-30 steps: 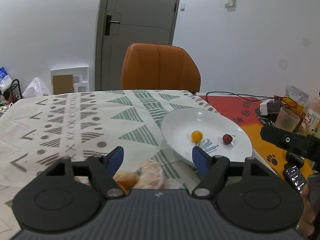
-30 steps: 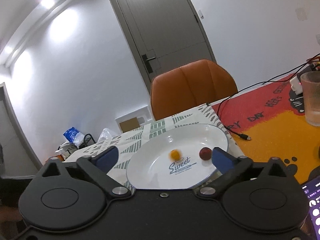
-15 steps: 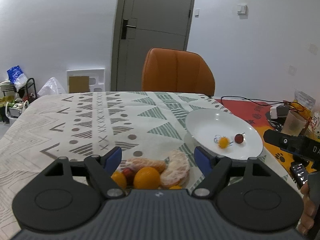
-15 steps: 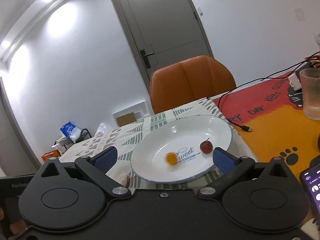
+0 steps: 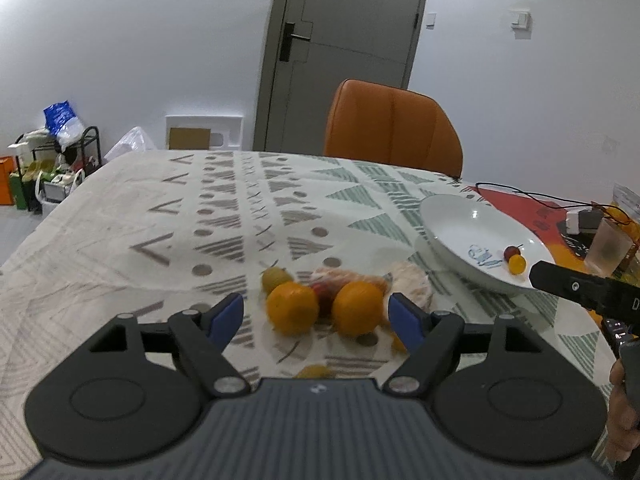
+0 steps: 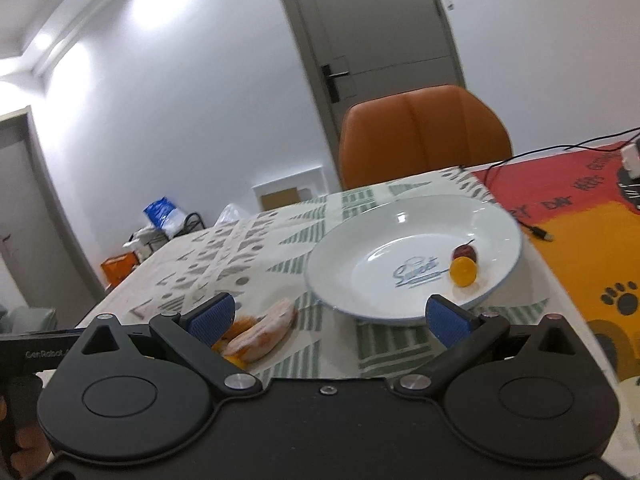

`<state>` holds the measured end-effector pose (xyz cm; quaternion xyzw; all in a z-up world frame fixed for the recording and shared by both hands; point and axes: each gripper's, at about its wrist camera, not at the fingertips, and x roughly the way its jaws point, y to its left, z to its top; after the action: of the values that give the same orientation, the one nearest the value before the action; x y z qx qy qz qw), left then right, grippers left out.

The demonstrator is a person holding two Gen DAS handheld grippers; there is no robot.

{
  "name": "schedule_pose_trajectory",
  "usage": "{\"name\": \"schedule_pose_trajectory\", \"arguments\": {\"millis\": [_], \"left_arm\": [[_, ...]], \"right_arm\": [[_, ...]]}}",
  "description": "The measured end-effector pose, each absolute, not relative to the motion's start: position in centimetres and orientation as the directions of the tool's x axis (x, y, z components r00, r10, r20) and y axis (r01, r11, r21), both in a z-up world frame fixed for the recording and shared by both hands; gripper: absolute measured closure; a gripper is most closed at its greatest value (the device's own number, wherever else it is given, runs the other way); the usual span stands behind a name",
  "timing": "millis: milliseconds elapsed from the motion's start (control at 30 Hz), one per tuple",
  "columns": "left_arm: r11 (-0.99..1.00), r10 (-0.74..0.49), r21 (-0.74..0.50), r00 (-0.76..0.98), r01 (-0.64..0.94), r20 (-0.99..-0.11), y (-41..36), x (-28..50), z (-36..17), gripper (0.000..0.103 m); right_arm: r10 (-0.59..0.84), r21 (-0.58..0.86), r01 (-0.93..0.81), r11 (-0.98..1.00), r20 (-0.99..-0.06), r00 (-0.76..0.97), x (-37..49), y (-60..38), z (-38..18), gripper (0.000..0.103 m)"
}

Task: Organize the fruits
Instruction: 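Move both open grippers back to the fruit pile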

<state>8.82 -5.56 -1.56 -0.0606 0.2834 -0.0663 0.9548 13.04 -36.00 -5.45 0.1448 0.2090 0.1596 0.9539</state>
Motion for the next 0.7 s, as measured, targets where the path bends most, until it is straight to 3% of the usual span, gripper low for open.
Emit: {"name": "schedule_pose_trajectory", "arguments": {"millis": [300,400,500,567,667,700], "left_arm": [[0.982,-0.154,-0.175,0.821,0.067,-0.549,-4.6,7.5,-2.9,0.025],[0.978,-0.168,-0.195,0.808,0.068,-0.564,-4.3,7.5,-3.7,0.030],[0.978,-0.173,-0.195,0.797,0.070,-0.579,-4.3,7.4,-4.5,0.048],[0.974,-0.193,-0.210,0.786,0.082,-0.587,-4.2,7.6,-4.8,0.067],[0.972,-0.205,-0.214,0.790,0.097,-0.578,-4.5,7.4,-4.8,0.081],[0.975,-0.198,-0.202,0.793,0.097,-0.576,-4.6,7.4,-4.7,0.081]], "right_arm": [[0.404,0.312,-0.295,0.903,-0.385,0.830,13.1,-33.6,-6.0,0.000],[0.411,0.294,-0.310,0.904,-0.398,0.820,13.0,-32.8,-6.1,0.000],[0.429,0.282,-0.335,0.899,-0.409,0.806,13.0,-32.2,-6.2,0.002],[0.439,0.278,-0.348,0.895,-0.418,0.796,13.1,-31.7,-6.4,0.006],[0.455,0.280,-0.363,0.889,-0.433,0.778,13.2,-31.1,-6.6,0.014],[0.460,0.279,-0.369,0.886,-0.438,0.773,13.2,-30.9,-6.7,0.017]]}}
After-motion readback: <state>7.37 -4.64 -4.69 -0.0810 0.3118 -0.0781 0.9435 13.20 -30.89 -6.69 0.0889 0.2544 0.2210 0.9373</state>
